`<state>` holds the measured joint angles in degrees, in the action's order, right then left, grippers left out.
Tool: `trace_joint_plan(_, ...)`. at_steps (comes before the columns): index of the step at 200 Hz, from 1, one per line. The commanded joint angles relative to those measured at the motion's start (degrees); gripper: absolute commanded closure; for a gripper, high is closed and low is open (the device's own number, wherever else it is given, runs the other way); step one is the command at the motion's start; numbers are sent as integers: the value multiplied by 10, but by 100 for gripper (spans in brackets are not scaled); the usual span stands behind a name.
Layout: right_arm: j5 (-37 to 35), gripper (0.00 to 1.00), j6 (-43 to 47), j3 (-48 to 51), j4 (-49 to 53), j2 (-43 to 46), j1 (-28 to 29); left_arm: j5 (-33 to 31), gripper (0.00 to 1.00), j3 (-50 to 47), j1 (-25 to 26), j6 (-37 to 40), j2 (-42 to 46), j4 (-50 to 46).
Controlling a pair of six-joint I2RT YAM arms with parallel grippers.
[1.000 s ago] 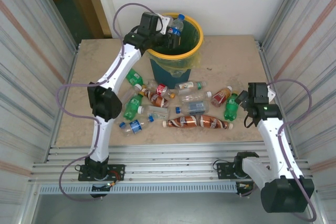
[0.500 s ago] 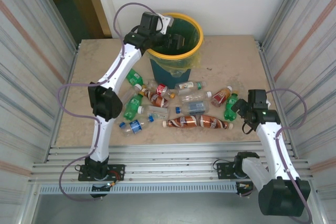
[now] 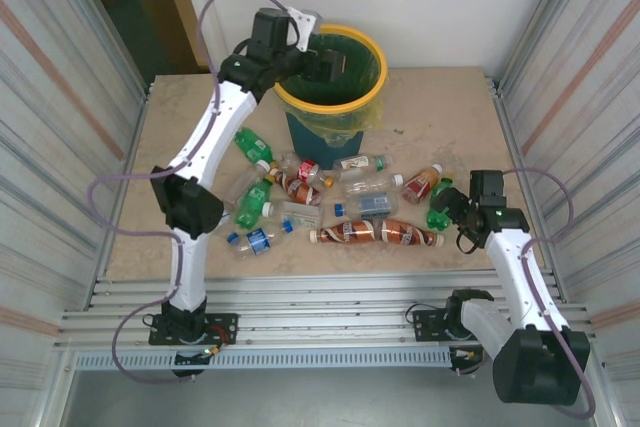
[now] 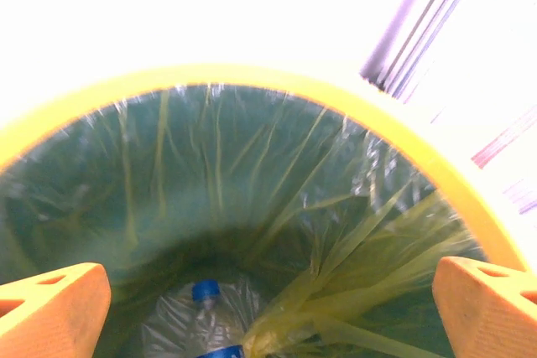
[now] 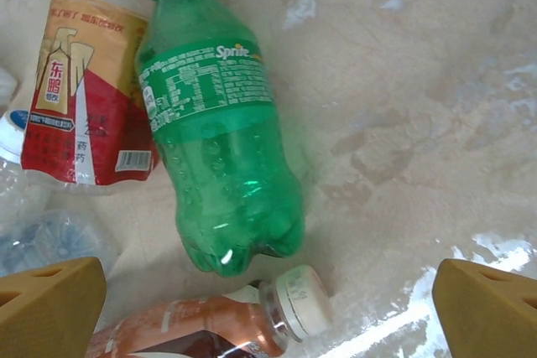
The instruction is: Put the plastic bottles in the bin
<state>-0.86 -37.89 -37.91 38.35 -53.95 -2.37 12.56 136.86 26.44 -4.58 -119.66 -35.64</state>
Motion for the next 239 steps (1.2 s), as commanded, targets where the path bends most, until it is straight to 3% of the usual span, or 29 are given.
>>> trace_joint_plan(1, 23, 4, 26, -3, -25, -23, 0, -21, 1, -30, 3, 25, 86, 32)
trace_joint_plan(73, 5, 11, 50, -35, -47, -124, 27, -88, 1, -377, 3, 15, 335, 175)
trace_joint_plan(99, 2, 11, 56, -43, -63, -157, 36, -147, 1, -552, 2, -4, 445, 266)
trace_joint_plan(133, -8, 14, 66, -63, -73, -207, 39, -242, 1, -718, -4, -28, 558, 300)
trace_joint_plan(199, -17, 19, 88, -91, -84, -287, 36, -340, 1, -925, -59, -109, 728, 315)
trace_joint_plan(239, -19, 22, 92, -106, -84, -332, 33, -362, 1, -989, -109, -156, 806, 311)
